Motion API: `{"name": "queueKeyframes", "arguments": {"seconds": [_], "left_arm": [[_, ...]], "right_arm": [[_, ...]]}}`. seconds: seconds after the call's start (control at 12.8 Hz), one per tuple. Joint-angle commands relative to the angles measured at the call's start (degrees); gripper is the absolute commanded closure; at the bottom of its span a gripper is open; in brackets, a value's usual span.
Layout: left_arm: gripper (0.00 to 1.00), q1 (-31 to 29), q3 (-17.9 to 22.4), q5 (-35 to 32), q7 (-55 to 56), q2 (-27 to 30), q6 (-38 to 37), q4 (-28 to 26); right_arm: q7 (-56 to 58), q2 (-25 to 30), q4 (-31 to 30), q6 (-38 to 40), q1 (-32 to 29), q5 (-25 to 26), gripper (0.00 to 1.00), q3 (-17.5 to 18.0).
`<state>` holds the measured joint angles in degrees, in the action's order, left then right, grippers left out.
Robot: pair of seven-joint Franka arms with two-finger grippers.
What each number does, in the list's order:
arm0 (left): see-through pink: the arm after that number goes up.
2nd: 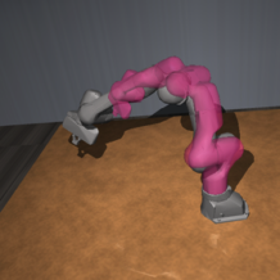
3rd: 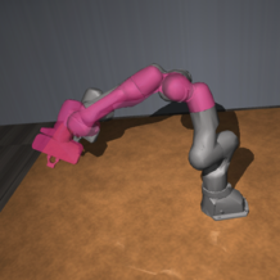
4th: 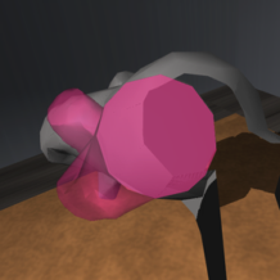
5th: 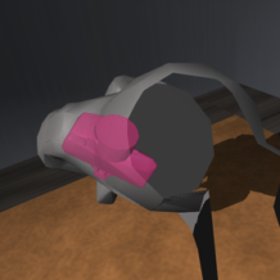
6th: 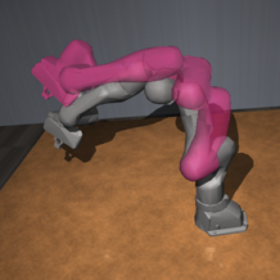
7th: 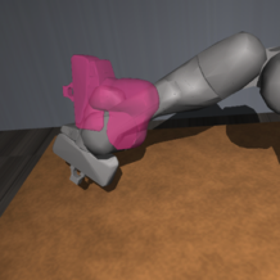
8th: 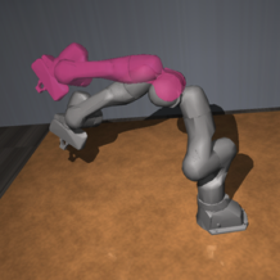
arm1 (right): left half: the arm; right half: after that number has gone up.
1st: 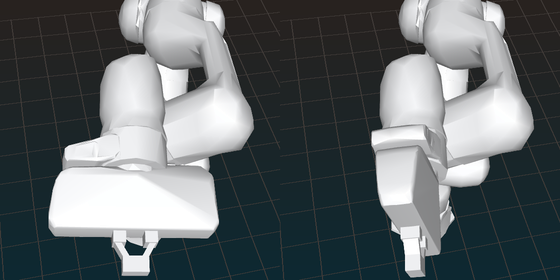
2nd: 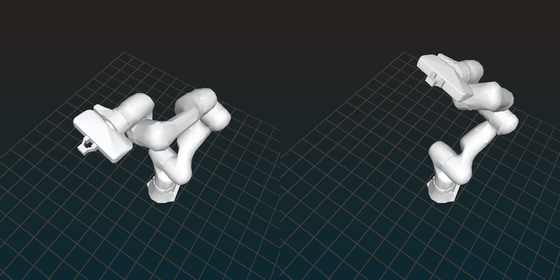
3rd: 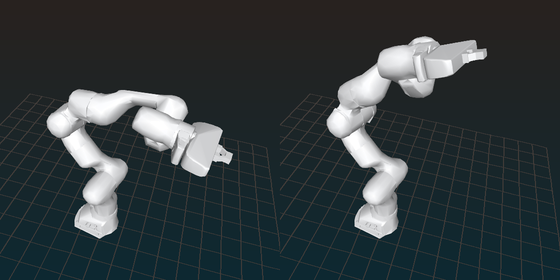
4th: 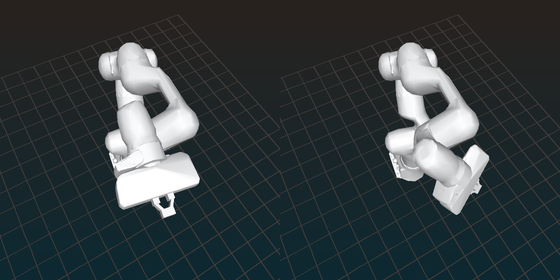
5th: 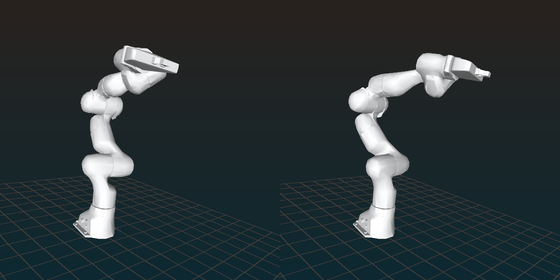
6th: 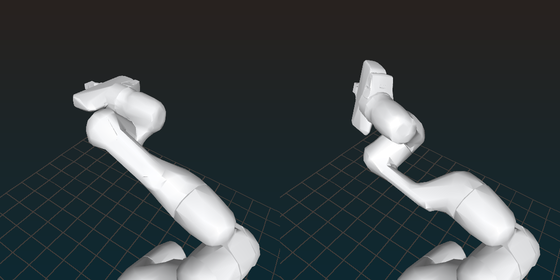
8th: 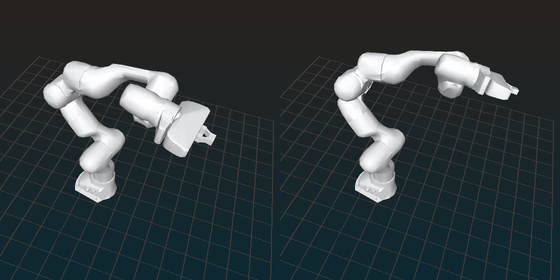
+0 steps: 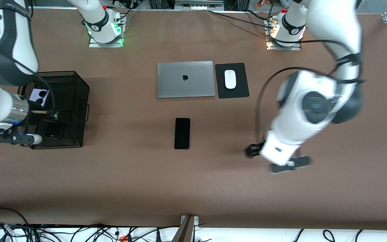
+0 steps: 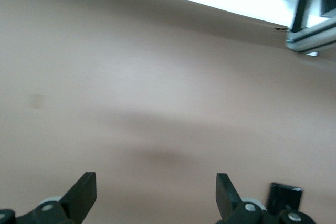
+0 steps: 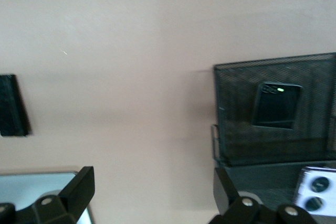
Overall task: Place phones with both arms
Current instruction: 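Grasp the large phone with the right gripper while the left gripper withdraws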
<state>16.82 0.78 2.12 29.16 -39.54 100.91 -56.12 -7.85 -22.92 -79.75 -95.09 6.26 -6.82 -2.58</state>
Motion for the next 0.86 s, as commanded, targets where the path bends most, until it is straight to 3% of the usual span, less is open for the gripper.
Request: {"name": "queueKeyframes", "arguments": {"seconds": [0.0, 0.24, 0.47, 0.63, 0.78], "left_arm": [[0.0, -7.3, -1.0, -0.8, -11.3, 5.7, -6.1, -2.2], [0.0, -15.7, -1.0, -0.6, -25.9, 8.3, -12.6, -2.2], [0.0, -21.5, -1.4, -0.4, -33.4, 10.3, -12.8, -5.0], [0.0, -22.2, -1.4, -0.3, -35.1, 13.4, -10.3, -10.9], [0.0, -22.3, -1.6, 0.0, -35.1, 19.1, -4.3, -20.4]], "right_arm": [[-9.2, -2.1, -0.9, -4.9, 3.6, 0.3, 0.0, 1.5], [-19.2, -7.2, -0.6, -11.9, 11.0, 0.2, 0.0, 1.5], [-31.0, -12.7, 1.3, -20.0, 17.9, 0.4, 0.0, 1.5], [-35.8, -17.0, 3.4, -23.7, 22.0, 0.6, 0.0, 1.5], [-38.7, -22.1, 7.4, -25.7, 25.5, 1.0, 0.0, 1.4]]}}
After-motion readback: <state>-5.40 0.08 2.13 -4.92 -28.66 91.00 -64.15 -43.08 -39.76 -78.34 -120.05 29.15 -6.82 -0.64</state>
